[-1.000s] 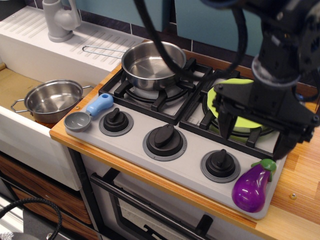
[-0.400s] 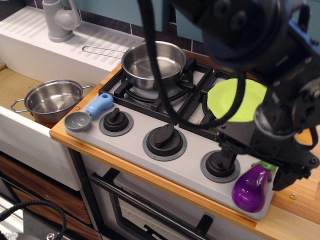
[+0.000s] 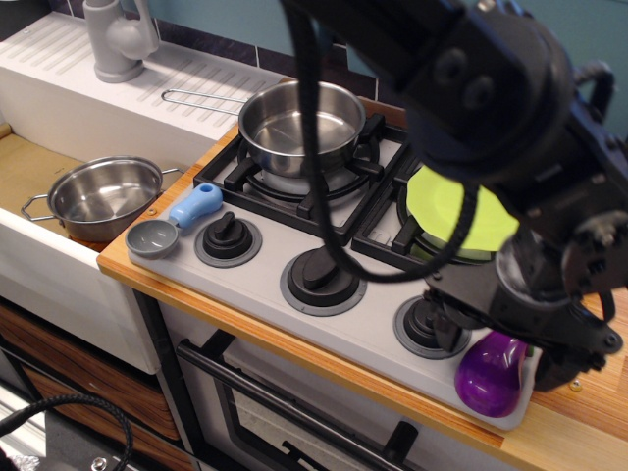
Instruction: Put eggplant on plate and spoon in pot or pan on stove
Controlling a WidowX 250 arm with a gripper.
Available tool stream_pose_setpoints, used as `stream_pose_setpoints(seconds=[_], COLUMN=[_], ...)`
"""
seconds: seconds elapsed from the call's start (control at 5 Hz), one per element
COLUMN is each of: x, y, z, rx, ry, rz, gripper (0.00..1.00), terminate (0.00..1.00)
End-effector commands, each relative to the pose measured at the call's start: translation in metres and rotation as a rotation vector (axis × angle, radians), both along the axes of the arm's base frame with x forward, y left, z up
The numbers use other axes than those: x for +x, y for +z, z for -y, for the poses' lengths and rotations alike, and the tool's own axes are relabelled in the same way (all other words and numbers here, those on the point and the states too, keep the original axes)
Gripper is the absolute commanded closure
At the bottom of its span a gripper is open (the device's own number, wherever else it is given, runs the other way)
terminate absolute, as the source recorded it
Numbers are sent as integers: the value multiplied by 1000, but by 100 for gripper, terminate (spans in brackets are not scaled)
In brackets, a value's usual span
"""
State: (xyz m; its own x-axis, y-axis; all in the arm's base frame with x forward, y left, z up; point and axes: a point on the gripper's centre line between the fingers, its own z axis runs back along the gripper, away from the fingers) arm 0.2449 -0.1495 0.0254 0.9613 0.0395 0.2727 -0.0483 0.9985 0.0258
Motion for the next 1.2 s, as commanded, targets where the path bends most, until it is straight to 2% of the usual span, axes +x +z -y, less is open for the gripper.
stream_pose_setpoints(seconds=[0.0, 0.6, 0.8, 1.0], x=[3, 1, 1, 0], y=[-7, -18, -16, -13], z=[7, 12, 13, 15], rx=[-10, -7, -11, -15], ry=[4, 17, 40, 42], rz=[40, 48, 27, 16], gripper=[0, 0, 100, 100], terminate=[0, 0, 0, 0])
